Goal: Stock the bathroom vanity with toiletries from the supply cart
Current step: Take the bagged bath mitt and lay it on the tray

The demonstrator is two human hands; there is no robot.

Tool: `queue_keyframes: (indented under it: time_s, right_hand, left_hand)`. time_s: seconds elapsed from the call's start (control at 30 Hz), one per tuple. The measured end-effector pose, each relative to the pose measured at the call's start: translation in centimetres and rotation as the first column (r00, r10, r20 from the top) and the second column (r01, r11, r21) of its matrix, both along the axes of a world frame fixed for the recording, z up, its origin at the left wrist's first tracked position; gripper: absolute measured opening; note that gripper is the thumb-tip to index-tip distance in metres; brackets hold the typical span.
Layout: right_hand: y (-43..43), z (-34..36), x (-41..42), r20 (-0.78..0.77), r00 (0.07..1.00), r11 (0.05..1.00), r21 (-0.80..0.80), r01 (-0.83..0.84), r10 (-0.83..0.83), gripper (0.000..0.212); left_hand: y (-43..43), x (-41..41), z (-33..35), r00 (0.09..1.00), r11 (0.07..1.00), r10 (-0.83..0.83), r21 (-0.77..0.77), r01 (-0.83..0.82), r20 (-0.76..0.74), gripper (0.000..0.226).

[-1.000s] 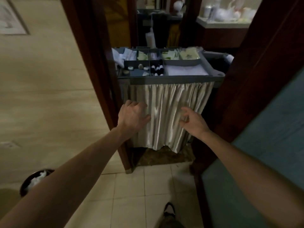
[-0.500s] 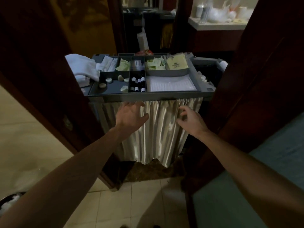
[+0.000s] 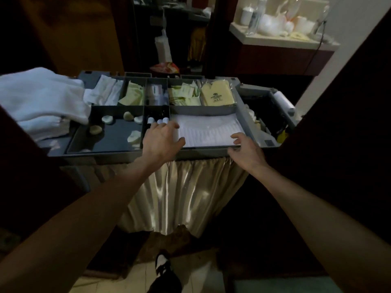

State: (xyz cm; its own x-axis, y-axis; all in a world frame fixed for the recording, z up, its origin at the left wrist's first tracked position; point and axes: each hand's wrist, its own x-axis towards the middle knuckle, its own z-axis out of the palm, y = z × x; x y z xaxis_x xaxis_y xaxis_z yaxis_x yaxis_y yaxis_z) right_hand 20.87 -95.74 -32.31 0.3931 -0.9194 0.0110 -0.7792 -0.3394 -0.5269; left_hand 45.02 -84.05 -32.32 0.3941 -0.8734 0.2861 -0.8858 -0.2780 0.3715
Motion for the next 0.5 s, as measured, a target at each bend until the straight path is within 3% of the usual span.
queue_keyframes:
  time_s: [0.5]
  right_hand:
    - [-11.6, 0.2, 6.9, -0.156, 0.983, 0.995, 0.021, 0.102, -0.097, 0.046]
  left_hand:
    - [-12.0, 8.6, -1.2, 0.988, 0.996, -0.082, 0.005, 0.084, -0.130, 0.042]
